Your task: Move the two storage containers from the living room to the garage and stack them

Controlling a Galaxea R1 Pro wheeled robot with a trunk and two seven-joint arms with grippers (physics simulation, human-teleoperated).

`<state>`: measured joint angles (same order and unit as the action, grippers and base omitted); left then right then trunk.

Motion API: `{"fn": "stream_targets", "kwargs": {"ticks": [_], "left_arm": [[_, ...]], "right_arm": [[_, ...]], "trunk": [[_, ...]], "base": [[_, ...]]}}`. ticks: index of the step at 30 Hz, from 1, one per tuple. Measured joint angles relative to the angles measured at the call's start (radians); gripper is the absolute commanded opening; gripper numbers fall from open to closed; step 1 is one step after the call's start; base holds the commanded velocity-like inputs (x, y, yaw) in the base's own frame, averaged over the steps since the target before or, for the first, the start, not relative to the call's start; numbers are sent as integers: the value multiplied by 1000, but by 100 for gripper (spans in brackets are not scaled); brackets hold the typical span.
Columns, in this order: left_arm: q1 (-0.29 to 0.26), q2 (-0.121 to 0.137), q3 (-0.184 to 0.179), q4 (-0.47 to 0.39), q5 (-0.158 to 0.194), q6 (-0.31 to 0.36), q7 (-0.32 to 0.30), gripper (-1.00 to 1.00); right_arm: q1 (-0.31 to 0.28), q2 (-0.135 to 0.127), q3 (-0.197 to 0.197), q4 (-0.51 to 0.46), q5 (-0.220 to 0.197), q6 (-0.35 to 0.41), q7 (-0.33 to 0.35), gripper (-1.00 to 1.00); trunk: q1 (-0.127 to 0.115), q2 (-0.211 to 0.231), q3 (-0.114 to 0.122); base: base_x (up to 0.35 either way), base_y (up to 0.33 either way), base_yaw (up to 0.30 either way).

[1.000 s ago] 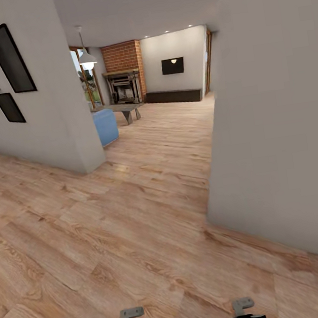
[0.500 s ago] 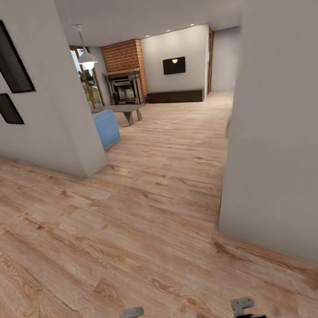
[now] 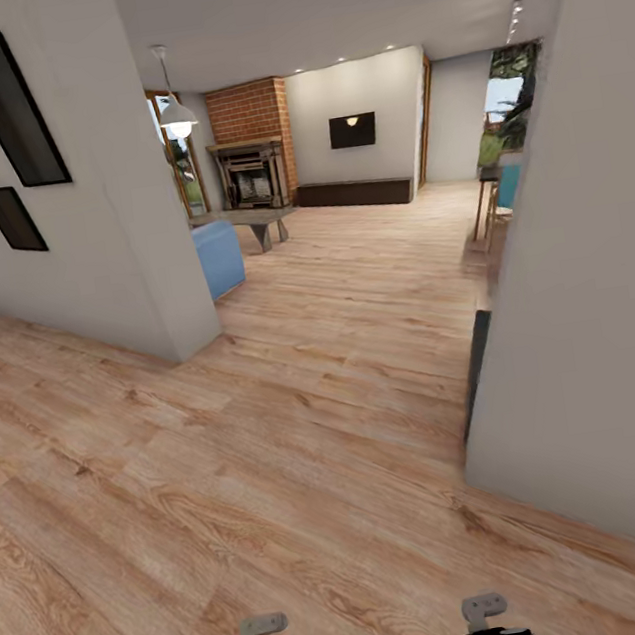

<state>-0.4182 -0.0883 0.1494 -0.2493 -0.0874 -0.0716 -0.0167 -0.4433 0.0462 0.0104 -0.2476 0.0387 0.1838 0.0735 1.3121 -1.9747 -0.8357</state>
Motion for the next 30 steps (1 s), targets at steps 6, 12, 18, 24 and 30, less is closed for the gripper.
{"fn": "stream_targets", "kwargs": {"ticks": [6,12,18,24,30], "left_arm": [[0,0,0,0,0,0,0,100],[0,0,-1,0,0,-1,0,100],[0,0,-1,0,0,-2,0,100],[0,0,-1,0,0,-2,0,100],[0,0,-1,0,0,-2,0,100]], "right_arm": [[0,0,0,1,0,0,1,100],[0,0,0,1,0,0,1,100],[0,0,0,1,0,0,1,100],[0,-1,0,0,0,0,1,100],[0,0,0,1,0,-1,1,100]], "trunk": [[0,0,0],[0,0,0],[0,0,0],[0,0,0],[0,0,0]], "base": [[283,208,0],[287,200,0],[290,192,0],[291,188,0],[293,182,0]]}}
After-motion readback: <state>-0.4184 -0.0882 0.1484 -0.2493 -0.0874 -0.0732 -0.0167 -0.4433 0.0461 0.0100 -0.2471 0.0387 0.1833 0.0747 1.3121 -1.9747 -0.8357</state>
